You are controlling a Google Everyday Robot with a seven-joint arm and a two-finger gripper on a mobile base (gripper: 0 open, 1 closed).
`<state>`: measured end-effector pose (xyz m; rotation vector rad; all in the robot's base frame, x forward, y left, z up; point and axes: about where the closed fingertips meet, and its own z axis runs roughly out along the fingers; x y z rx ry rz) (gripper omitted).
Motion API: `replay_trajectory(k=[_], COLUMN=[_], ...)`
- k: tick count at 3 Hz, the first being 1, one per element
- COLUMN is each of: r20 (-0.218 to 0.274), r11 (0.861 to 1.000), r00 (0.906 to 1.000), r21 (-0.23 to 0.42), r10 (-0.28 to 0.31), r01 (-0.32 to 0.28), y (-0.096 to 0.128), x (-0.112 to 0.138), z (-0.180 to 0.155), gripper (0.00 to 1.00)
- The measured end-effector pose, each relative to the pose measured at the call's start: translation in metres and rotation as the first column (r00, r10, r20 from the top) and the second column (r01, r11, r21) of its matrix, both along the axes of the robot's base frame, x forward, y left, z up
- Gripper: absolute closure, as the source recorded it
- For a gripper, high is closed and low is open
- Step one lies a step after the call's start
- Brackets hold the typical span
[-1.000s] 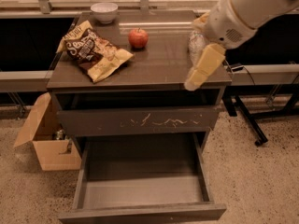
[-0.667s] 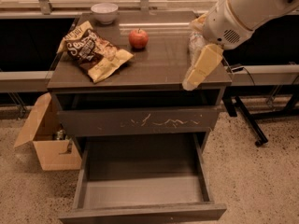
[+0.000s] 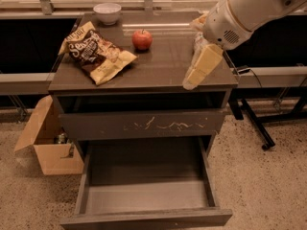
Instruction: Place brown chip bag into middle drawer
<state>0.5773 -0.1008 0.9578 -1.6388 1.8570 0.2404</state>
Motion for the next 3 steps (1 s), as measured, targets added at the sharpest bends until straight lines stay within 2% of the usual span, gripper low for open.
replay_trajectory(k=[1, 2, 3], r20=[0.047, 0.063, 0.055], r11=[0.997, 0.987, 0.979], r00=[0.9984, 0.9953, 0.9951], r21=[0.065, 0.139, 0.184], r10=[0.031, 0.074, 0.082], r01=[-0.034, -0.082, -0.091], y=[0.033, 0.083, 0.132], x=[0.056, 0.109, 0.139], z=[-0.007, -0.017, -0.027], gripper=[0.0, 0.0, 0.0])
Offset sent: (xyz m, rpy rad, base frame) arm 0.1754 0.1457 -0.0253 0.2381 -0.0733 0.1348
